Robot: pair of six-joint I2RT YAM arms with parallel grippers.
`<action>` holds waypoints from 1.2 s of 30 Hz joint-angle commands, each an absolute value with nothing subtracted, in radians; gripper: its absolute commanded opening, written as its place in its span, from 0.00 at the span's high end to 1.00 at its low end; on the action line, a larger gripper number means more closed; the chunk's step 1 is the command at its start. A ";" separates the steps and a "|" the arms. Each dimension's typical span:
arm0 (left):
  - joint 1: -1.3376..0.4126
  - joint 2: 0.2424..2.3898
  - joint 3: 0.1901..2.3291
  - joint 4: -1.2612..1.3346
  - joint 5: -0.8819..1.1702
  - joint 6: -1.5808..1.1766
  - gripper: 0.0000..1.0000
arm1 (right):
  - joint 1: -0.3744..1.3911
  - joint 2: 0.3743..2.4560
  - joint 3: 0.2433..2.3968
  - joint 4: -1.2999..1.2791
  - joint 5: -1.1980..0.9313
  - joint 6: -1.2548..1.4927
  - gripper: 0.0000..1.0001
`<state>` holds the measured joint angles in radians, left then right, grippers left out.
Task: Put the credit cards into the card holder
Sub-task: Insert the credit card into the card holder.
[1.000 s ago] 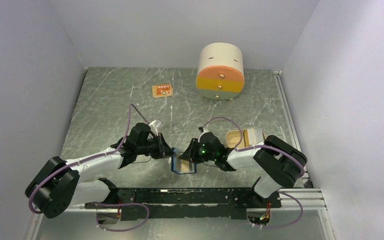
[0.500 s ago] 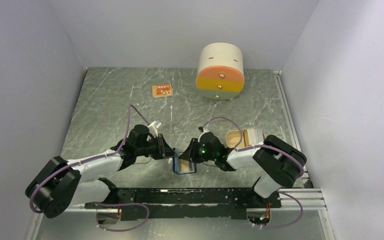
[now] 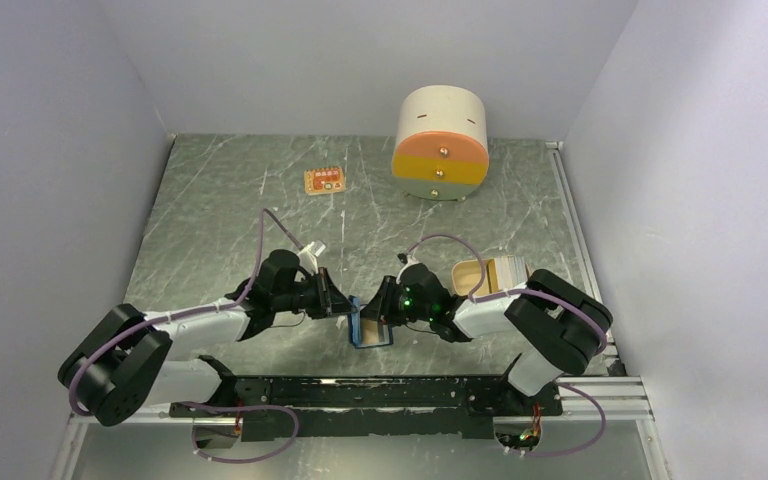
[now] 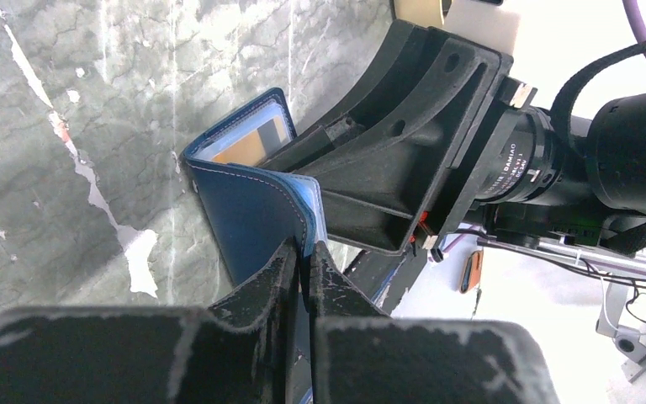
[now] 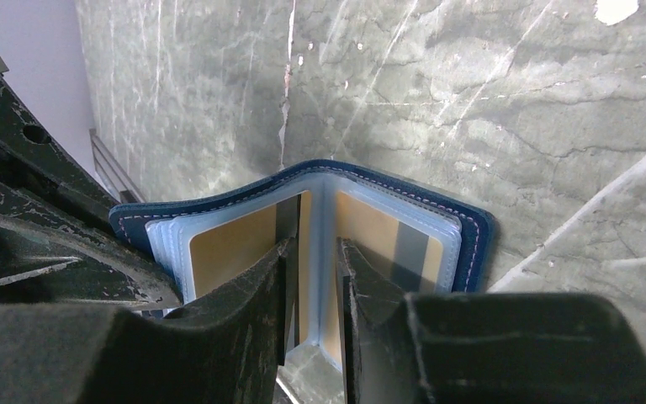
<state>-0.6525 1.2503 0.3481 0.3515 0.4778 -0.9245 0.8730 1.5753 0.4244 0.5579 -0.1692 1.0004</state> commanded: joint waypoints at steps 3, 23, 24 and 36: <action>-0.661 1.259 0.367 0.359 0.485 -0.909 0.91 | 0.869 1.570 0.419 0.489 -0.131 0.982 0.70; -0.662 1.323 0.501 0.155 0.376 -0.852 0.91 | 0.860 1.290 0.502 0.091 0.064 0.871 0.65; -0.663 1.320 0.520 0.124 0.360 -0.850 0.91 | 0.860 1.300 0.495 0.099 0.065 0.871 0.68; -0.685 1.316 0.583 0.019 0.319 -0.848 0.91 | 0.876 1.497 0.526 0.258 -0.018 0.839 0.75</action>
